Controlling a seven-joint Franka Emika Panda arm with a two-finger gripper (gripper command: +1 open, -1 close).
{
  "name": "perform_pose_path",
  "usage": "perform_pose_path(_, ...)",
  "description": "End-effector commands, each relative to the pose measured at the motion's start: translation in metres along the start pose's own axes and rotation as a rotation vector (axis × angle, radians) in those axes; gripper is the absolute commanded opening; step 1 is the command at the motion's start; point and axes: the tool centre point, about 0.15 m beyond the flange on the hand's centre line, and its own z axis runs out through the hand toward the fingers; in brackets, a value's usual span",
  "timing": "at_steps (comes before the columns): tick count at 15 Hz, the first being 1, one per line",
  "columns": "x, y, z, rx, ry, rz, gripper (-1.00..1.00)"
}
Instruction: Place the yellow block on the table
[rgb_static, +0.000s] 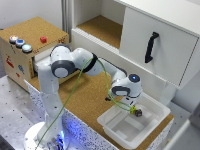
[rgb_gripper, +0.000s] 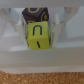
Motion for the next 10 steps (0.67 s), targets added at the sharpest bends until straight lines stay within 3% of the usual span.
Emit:
perform_pose_path(1, -0.02, 0.017, -0.034, 0.109, 0.046, -0.013, -1.0)
perform_pose_path(3, -0.038, 0.018, -0.068, 0.155, 0.102, -0.076, -1.0)
perform_pose_path(4, -0.048, 0.016, -0.082, 0.183, 0.096, -0.122, -1.0)
perform_pose_path(9, -0.104, 0.0, -0.137, 0.223, 0.204, -0.399, -1.0)
perform_pose_path(10, -0.114, -0.005, -0.14, 0.227, 0.181, -0.459, -1.0)
